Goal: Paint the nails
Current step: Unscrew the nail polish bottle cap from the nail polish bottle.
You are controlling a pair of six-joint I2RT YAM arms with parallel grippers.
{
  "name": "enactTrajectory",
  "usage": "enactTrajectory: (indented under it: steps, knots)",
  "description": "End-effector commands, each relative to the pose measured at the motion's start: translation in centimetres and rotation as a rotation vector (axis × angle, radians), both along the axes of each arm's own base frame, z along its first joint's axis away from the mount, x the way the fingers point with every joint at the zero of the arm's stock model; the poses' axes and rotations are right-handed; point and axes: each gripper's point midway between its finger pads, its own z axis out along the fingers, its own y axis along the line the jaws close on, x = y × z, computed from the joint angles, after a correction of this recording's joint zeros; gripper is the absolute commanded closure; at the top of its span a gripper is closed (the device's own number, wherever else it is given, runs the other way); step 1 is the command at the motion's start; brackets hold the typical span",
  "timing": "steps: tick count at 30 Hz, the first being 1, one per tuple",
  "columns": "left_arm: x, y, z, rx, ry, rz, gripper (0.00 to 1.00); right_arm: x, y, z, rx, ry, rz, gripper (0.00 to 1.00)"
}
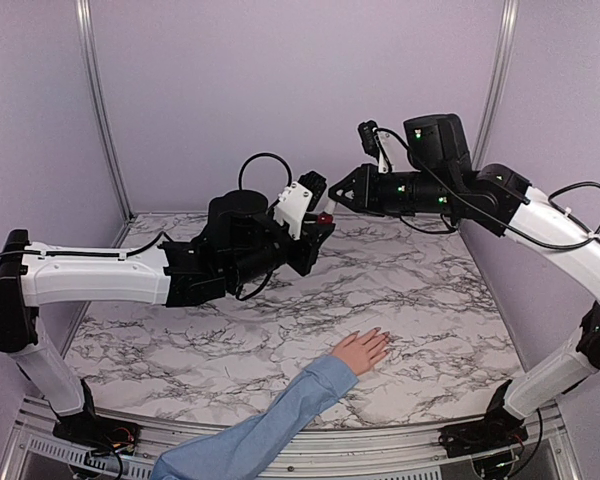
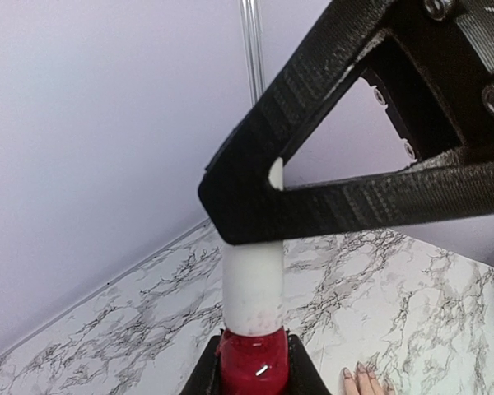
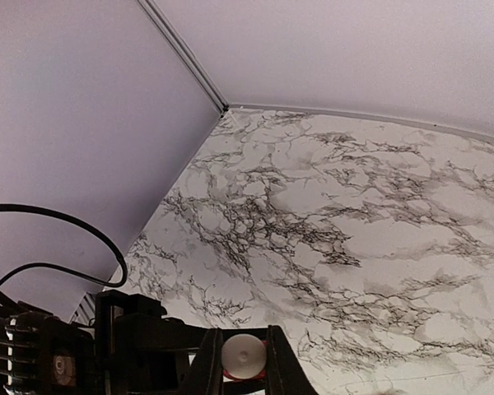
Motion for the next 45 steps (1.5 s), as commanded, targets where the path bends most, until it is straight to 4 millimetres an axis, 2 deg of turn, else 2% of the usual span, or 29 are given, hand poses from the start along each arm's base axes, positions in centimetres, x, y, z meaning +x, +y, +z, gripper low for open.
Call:
enactTrajectory:
  steps: [1,9,17,24,29,36,45]
  knots:
    - [-0.3,-0.5,1.7,-0.021,-0.024,-0.026,1.00,-0.9,1.1,1.7,0.045,-0.040,0.065,0.89]
    - [-3.4,-1.8,2.8,-0.076,0.000,-0.234,1.00,-2.5,1.0,3.5,0.045,-0.155,0.179,0.98]
    - [-6.4,-1.3,6.0,-0.197,-0.012,-0.430,1.00,-4.1,0.4,5.8,0.072,-0.262,0.287,1.00]
    - [-10.7,-1.2,9.3,-0.289,-0.001,-0.722,1.00,-7.5,0.5,8.4,0.118,-0.392,0.473,1.00]
    - [-13.3,-1.3,10.7,-0.324,0.037,-0.901,1.00,-10.3,0.7,9.3,0.150,-0.452,0.626,1.00]
    - [-15.1,-1.3,12.5,-0.351,0.071,-1.026,1.00,-13.1,0.5,10.4,0.195,-0.516,0.764,1.00]
    - [-15.9,-1.1,13.2,-0.358,0.098,-1.084,1.00,-14.3,0.2,10.6,0.210,-0.547,0.826,1.00]
